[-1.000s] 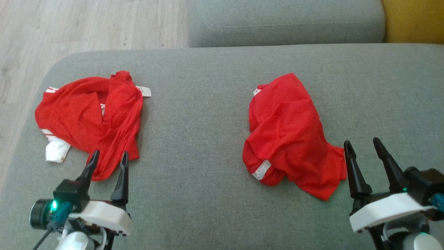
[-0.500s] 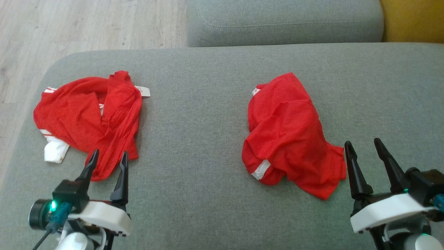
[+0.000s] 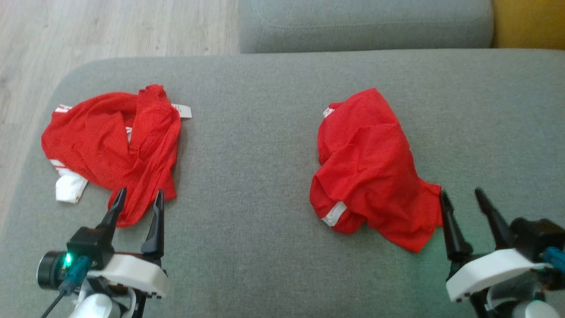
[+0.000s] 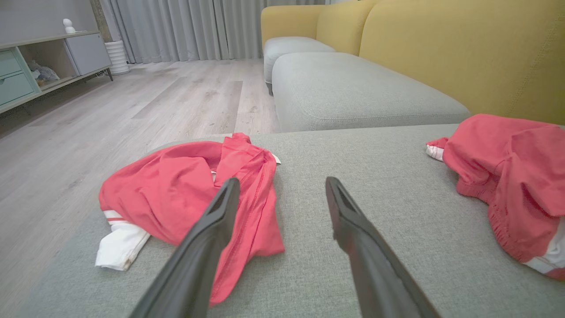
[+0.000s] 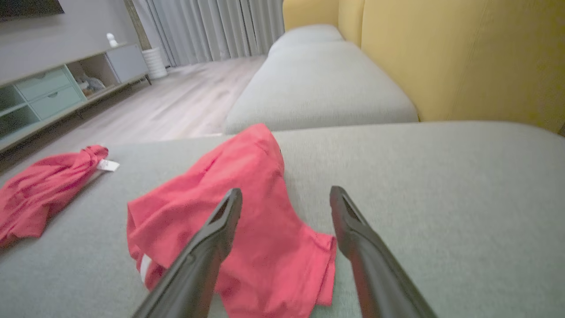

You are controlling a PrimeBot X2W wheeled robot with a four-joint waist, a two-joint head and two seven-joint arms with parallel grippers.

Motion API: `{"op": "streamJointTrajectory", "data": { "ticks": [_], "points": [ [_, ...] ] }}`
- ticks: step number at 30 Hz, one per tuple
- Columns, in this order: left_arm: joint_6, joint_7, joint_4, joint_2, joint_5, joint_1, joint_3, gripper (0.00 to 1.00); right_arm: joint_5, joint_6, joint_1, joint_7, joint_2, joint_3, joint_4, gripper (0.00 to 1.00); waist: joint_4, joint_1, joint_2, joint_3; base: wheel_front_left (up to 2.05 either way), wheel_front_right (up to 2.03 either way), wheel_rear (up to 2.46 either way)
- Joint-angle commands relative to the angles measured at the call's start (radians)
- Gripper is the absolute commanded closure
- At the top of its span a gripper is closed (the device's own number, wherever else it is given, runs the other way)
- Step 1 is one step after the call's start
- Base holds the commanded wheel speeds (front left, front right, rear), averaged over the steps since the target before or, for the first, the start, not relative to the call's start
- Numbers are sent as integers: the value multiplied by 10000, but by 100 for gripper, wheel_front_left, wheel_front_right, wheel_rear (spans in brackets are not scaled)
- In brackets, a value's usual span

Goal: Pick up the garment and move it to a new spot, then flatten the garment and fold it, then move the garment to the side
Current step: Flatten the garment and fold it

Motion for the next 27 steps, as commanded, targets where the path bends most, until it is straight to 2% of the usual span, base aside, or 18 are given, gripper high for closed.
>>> {"op": "streamJointTrajectory", "data": {
  "ticks": [1, 10, 17, 18, 19, 23, 27],
  "points": [
    [44, -44, -354, 338, 80, -656, 431, 0, 11, -7, -253, 139, -56, 175, -52, 0, 81, 0, 0, 173, 0, 0, 0],
    [-19, -284, -329, 82, 193, -1335, 346, 0, -25, -7, -565, 1026, -56, 49, 1918, 0, 439, 0, 0, 1115, 0, 0, 0],
    [-126, -517, 20, -98, 180, -1695, 300, 0, 285, -7, -937, 1722, -56, 491, 2941, 0, 578, 0, 0, 1446, 0, 0, 0],
    [-134, -539, 69, -114, 174, -1720, 295, 0, 461, -7, -944, 1898, -56, 653, 3026, 20, 587, 0, 0, 1448, 0, 0, 0],
    [-140, -558, 114, -126, 168, -1739, 291, 0, 577, -7, -951, 2012, -56, 773, 3037, 100, 592, 0, 0, 1444, 0, 0, 0],
    [-146, -610, 224, -151, 150, -1769, 282, 0, 740, -7, -913, 2166, -56, 1127, 2692, 100, 594, 0, 0, 1384, 0, 0, 0],
    [-103, -639, 306, -126, 119, -1711, 300, 0, 519, -7, -684, 2530, -70, 1603, 1479, 100, 482, 0, 0, 1207, 0, 0, 0]
  ]
}}
